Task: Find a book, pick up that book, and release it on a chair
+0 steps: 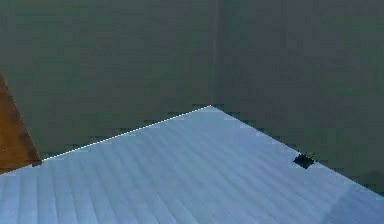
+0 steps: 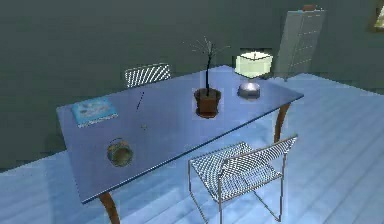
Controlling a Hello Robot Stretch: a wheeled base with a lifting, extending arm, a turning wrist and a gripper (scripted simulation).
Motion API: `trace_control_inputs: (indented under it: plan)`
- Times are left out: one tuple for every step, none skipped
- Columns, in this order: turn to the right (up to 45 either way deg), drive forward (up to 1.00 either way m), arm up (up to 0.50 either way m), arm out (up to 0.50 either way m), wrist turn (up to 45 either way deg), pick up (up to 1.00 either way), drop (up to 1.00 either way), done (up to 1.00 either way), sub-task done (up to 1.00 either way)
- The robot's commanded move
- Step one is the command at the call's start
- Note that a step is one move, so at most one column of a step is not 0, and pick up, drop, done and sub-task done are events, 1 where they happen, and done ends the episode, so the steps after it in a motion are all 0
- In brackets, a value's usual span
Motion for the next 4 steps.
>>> trace_control_inputs:
  plan:
    - [-24.0, 0.00, 0.00, 0.00, 0.0, 0.00, 0.00, 0.00, 0.00]
    - [45.0, 0.00, 0.00, 0.00, 0.0, 0.00, 0.00, 0.00, 0.00]
    - [12.0, 0.00, 0.00, 0.00, 0.0, 0.00, 0.00, 0.00, 0.00]
    - [0.0, 0.60, 0.00, 0.00, 0.0, 0.00, 0.00, 0.00, 0.00]
